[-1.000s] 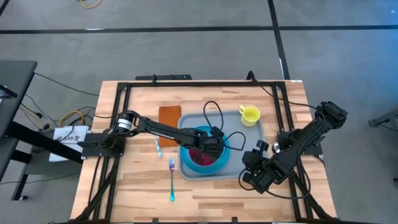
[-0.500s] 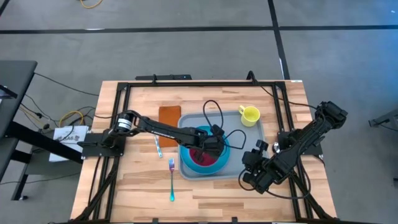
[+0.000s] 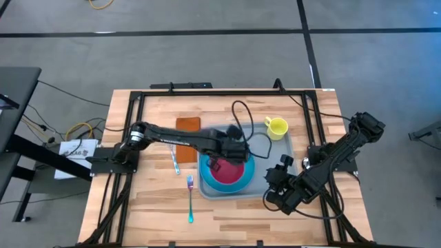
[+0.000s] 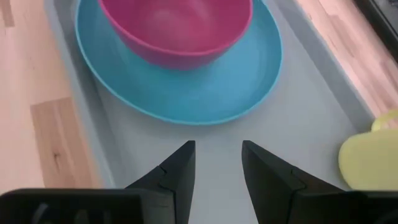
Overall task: Set up tray
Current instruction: Put the brown napkin on the serving tray to the right of the blue plate
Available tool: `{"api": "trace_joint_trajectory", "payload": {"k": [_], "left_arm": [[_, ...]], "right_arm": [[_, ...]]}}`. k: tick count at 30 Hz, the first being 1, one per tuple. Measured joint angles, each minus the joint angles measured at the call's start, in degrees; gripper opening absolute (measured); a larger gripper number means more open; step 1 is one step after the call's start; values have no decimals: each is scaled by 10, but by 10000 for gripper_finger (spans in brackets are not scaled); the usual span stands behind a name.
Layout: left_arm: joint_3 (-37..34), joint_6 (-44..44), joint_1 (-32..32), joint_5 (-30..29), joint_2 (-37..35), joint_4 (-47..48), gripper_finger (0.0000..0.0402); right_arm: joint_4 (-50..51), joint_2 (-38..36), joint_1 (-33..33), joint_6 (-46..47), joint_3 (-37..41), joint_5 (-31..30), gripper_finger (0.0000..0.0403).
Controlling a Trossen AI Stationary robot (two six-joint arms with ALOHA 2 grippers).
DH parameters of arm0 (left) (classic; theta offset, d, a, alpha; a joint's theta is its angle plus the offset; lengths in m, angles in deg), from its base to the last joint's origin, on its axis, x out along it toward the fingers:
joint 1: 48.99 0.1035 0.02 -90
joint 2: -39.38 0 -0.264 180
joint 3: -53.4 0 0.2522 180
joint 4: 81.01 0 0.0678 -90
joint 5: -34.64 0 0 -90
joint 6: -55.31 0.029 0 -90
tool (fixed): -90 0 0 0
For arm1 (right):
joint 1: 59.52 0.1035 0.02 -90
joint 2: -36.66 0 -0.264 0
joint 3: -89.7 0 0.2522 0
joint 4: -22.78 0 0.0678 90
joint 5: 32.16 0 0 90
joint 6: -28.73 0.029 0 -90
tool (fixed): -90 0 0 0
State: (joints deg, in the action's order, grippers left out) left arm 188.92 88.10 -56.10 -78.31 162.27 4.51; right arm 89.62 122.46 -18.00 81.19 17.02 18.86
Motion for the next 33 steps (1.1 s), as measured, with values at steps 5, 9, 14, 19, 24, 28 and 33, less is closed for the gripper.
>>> {"api": "trace_joint_trajectory", "payload": {"k": [5,9,14,19,24,28,33], "left_arm": [[135,-141,7,-40,-5,171,0],[72,-174,20,-103,-75,187,3],[-18,-232,42,-82,-172,183,24],[-149,-293,60,-77,-265,182,57],[-329,-371,67,-77,-351,145,89],[-497,-361,66,-28,-410,5,105],[-668,-309,66,86,-435,-224,115]], "right_arm": [[-25,0,-28,-52,0,0,123],[-29,0,-54,-64,0,1,123],[-28,0,-85,-76,0,16,123],[-28,0,-107,-82,0,16,123],[-27,0,-117,-96,0,16,123],[-26,0,-118,-96,0,16,123],[-26,0,-117,-113,0,16,123]]}}
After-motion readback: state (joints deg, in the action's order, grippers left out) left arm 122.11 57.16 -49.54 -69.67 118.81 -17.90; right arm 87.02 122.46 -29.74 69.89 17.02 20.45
